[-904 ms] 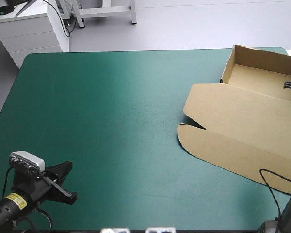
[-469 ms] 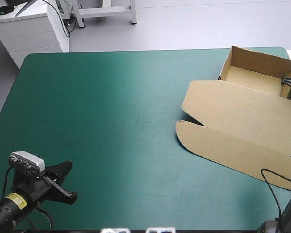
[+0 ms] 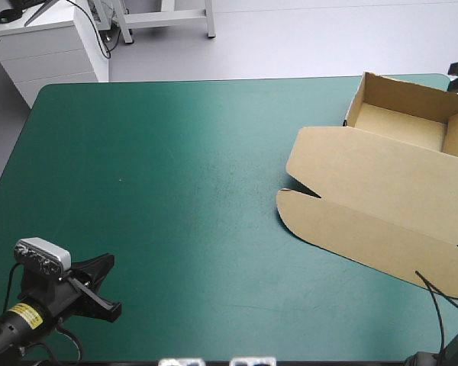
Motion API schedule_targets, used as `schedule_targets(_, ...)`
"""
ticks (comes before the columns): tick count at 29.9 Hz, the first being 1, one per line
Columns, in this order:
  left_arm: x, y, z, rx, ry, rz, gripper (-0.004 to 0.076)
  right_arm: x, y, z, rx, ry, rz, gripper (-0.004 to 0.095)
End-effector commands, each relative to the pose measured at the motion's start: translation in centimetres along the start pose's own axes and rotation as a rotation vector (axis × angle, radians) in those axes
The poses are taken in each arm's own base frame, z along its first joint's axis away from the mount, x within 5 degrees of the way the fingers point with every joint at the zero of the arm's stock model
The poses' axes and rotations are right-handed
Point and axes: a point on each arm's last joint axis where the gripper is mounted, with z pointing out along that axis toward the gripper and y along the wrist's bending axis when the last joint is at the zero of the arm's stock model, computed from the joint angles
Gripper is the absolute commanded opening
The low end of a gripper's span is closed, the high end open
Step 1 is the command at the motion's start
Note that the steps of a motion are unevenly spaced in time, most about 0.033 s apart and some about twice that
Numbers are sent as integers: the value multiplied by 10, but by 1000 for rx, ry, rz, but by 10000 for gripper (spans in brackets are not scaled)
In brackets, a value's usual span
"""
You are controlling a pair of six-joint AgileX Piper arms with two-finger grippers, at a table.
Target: Fold the box
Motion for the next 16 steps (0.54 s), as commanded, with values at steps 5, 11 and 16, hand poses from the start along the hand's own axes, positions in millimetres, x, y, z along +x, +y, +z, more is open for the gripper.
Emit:
schedule_targets(5,-11,-2,-3,10,-56,-14,-8,36,111,-47,-207,-12,-246,-19)
schedule_targets(11,-10,-2,-3,10,-54,-14,-8,97,171,-76,-336,50,-428,-19)
schedule_targets(16,-10,-2,-3,10,-54,-14,-8,140,189,-110,-381,-42,-520,-19)
